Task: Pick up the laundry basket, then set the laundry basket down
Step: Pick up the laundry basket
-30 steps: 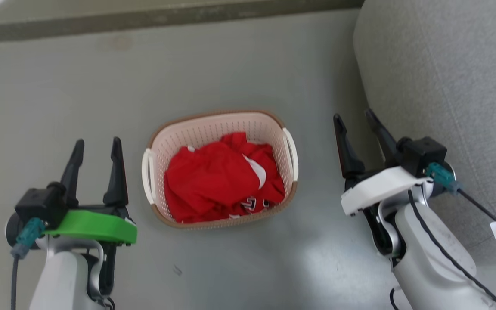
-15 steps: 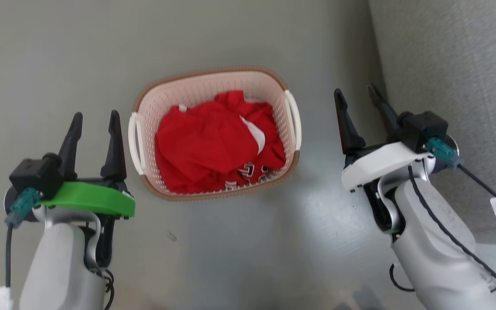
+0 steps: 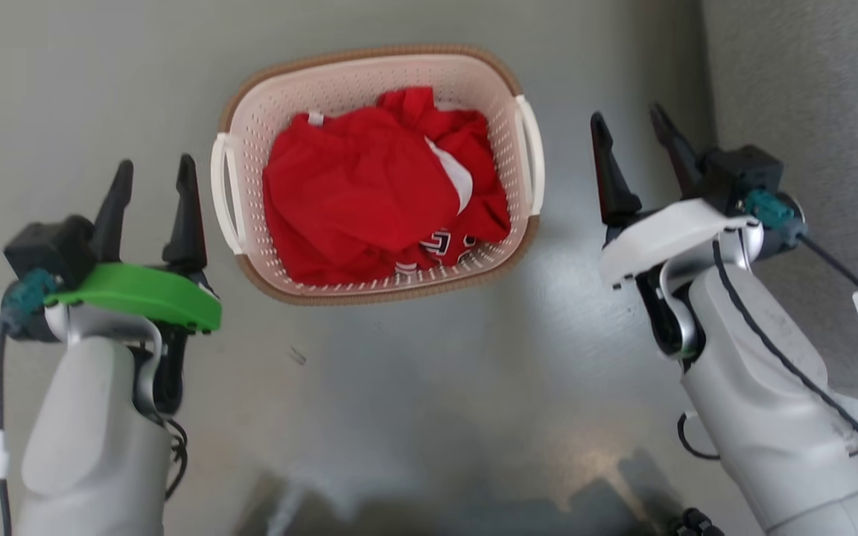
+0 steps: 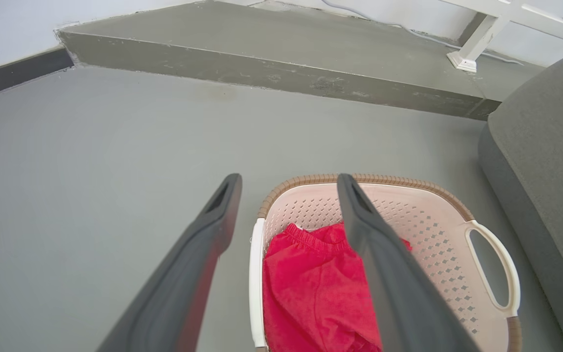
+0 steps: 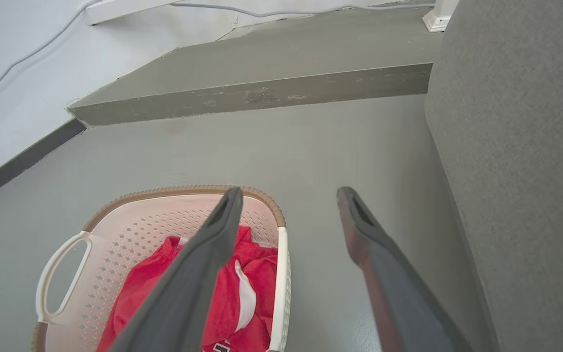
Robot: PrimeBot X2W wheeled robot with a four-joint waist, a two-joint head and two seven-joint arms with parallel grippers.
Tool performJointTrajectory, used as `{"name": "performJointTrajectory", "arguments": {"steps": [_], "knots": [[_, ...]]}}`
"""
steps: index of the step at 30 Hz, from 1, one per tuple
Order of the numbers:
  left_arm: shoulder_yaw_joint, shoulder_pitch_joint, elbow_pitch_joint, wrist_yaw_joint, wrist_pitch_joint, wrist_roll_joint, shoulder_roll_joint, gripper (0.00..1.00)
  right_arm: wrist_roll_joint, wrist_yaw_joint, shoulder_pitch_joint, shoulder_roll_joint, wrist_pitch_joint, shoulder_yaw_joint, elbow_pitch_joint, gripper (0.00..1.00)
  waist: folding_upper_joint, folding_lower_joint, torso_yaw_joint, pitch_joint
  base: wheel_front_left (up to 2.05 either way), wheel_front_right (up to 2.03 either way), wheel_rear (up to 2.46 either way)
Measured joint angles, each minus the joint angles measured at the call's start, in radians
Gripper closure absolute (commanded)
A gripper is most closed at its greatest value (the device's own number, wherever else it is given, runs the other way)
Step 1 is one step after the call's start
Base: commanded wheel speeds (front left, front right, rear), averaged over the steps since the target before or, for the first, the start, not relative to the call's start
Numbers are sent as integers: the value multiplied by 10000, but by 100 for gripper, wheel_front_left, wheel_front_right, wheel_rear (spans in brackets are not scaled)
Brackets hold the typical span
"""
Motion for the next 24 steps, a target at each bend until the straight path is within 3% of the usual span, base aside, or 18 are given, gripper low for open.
{"name": "performJointTrajectory", "arguments": {"steps": [24], "knots": [[-761, -2393, 2623, -40, 474, -606, 180, 0, 441, 359, -2149, -13, -15, 104, 2514, 0, 0, -1, 245, 2057, 0, 0, 0]]}}
